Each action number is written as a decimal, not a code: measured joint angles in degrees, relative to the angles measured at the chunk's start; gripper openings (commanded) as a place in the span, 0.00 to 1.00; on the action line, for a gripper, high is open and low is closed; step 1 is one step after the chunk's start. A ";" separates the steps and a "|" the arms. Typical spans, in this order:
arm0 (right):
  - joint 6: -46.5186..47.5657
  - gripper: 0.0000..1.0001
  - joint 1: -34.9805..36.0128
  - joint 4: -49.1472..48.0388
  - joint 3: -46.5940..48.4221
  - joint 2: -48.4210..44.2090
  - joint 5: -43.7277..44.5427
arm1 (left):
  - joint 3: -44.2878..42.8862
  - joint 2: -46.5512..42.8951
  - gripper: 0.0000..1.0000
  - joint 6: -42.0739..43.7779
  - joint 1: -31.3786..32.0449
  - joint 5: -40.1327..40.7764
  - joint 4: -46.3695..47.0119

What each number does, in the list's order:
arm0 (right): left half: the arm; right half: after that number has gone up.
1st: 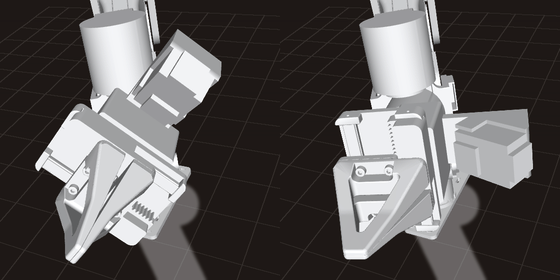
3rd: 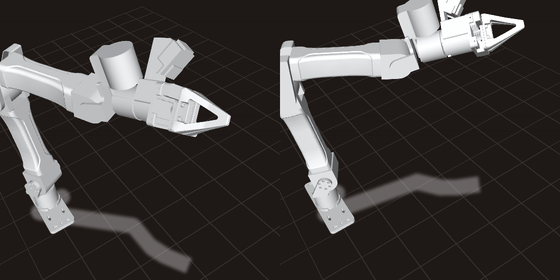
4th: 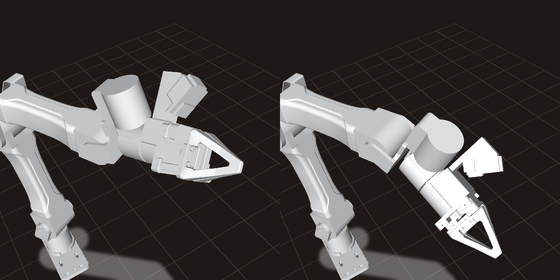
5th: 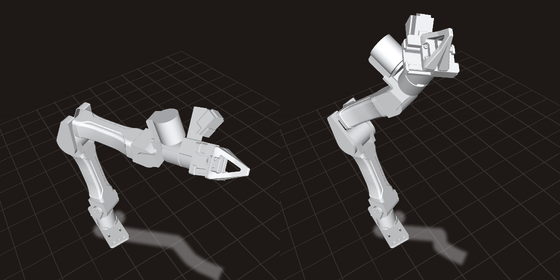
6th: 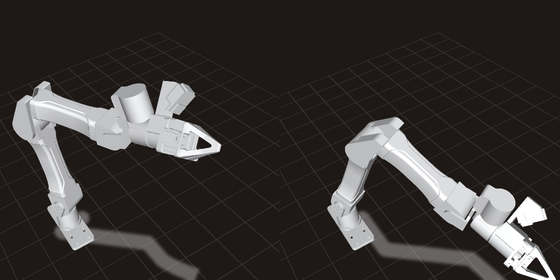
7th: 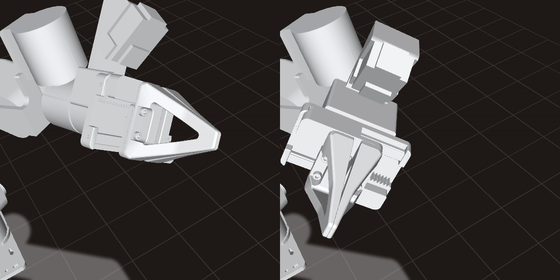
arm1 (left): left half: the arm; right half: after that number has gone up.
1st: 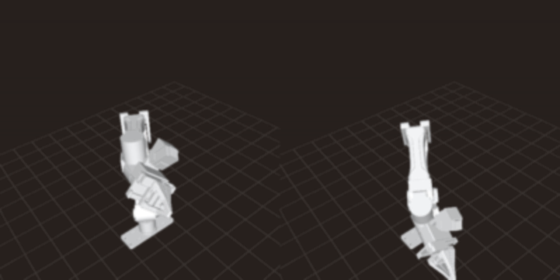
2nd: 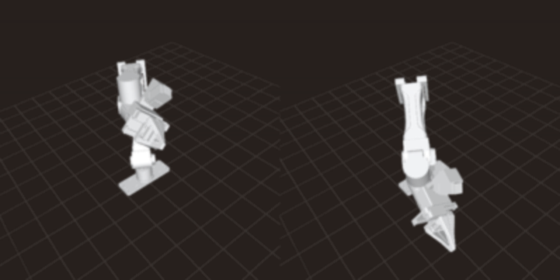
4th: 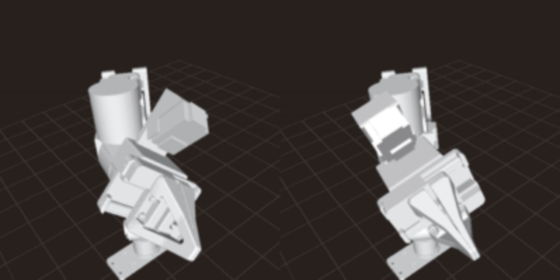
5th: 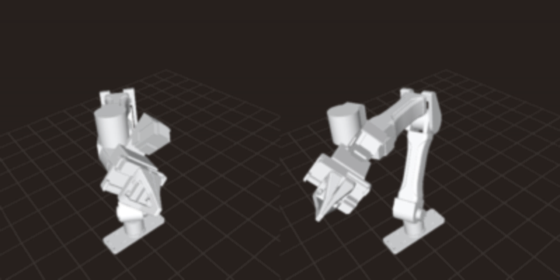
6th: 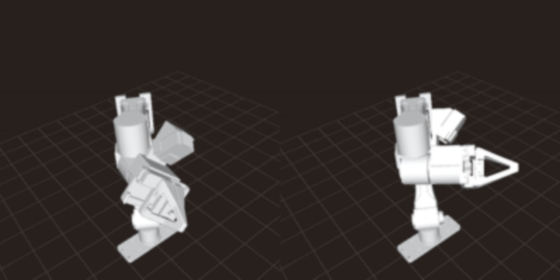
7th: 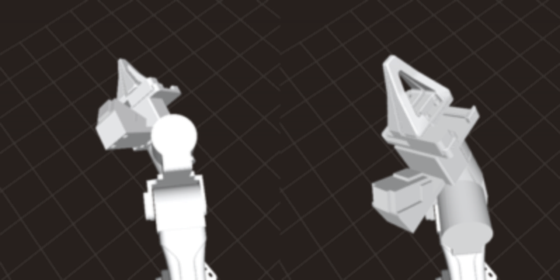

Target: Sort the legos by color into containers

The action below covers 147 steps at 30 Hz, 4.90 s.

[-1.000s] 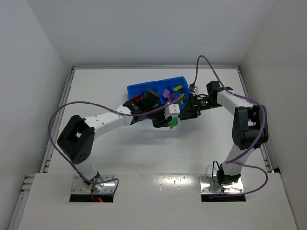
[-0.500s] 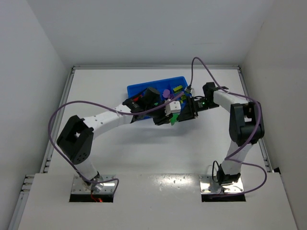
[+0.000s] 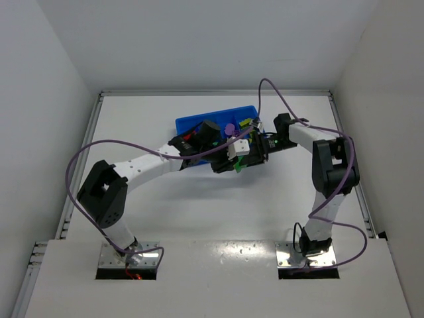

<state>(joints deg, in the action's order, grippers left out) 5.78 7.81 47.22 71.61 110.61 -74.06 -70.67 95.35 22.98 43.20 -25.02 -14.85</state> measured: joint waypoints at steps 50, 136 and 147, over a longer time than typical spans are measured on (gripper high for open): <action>-3.06 0.03 -16.72 -10.01 -11.74 -27.98 19.54 | -46.03 36.04 0.12 -27.39 -14.58 -2.12 0.98; 24.48 0.04 -14.67 14.21 1.84 -17.35 0.09 | -12.48 13.29 0.00 -19.54 -17.51 -40.68 -11.89; 22.45 0.04 -13.33 10.58 -0.09 -17.38 1.81 | -18.95 12.22 0.00 -19.41 -18.27 -3.69 -7.91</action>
<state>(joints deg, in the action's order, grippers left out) 28.23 -5.52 57.80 71.53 93.23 -72.25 -89.62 107.57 3.57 24.93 -28.71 -22.76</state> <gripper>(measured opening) 0.363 0.399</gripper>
